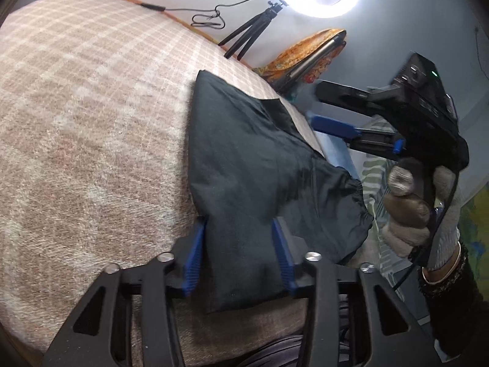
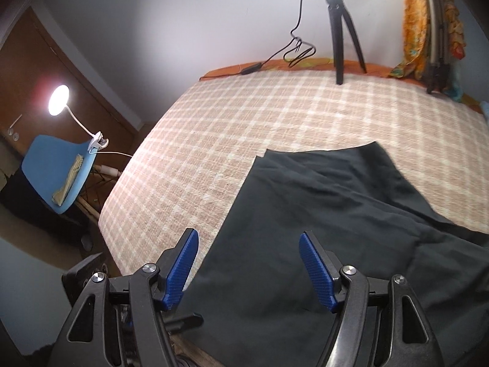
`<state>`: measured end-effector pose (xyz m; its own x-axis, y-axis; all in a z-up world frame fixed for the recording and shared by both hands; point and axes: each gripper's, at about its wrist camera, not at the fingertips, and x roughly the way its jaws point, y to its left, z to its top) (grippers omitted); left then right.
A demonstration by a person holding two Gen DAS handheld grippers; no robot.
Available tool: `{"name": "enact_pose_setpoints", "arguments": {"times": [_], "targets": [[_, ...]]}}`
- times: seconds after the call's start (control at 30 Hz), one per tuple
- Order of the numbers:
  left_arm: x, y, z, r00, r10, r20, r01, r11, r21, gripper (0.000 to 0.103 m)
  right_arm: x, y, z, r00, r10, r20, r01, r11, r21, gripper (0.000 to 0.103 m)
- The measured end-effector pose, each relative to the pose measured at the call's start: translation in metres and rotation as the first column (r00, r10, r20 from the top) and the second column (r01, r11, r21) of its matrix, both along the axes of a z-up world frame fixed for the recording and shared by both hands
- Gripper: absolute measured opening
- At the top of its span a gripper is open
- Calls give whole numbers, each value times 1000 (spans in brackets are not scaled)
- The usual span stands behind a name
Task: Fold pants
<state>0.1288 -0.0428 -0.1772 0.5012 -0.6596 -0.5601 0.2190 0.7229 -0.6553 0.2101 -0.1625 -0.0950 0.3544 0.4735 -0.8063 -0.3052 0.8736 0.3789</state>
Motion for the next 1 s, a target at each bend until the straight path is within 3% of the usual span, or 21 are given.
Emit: {"name": "enact_pose_setpoints", "arguments": {"times": [0.17, 0.53, 0.7, 0.8, 0.87, 1.0], "targets": [[-5, -14, 16, 994, -34, 99, 30, 999, 41, 22, 14, 27, -13, 999, 22, -42, -24, 999, -43, 72], [-4, -46, 33, 973, -141, 180, 115, 982, 148, 21, 46, 90, -45, 985, 46, -166, -87, 965, -248, 67], [-1, -54, 33, 970, -163, 182, 131, 976, 176, 21, 52, 109, -62, 978, 53, -200, -127, 917, -378, 62], [-5, -56, 33, 969, -169, 179, 135, 973, 188, 21, 52, 114, -71, 976, 62, -208, -150, 887, -437, 52], [-6, -58, 33, 971, -163, 177, 128, 973, 192, 21, 53, 112, -76, 975, 59, -214, -153, 877, -456, 32], [-5, -53, 32, 980, -112, 163, 80, 978, 195, 29, 49, 103, -78, 980, 61, -191, -140, 888, -437, 11]]}}
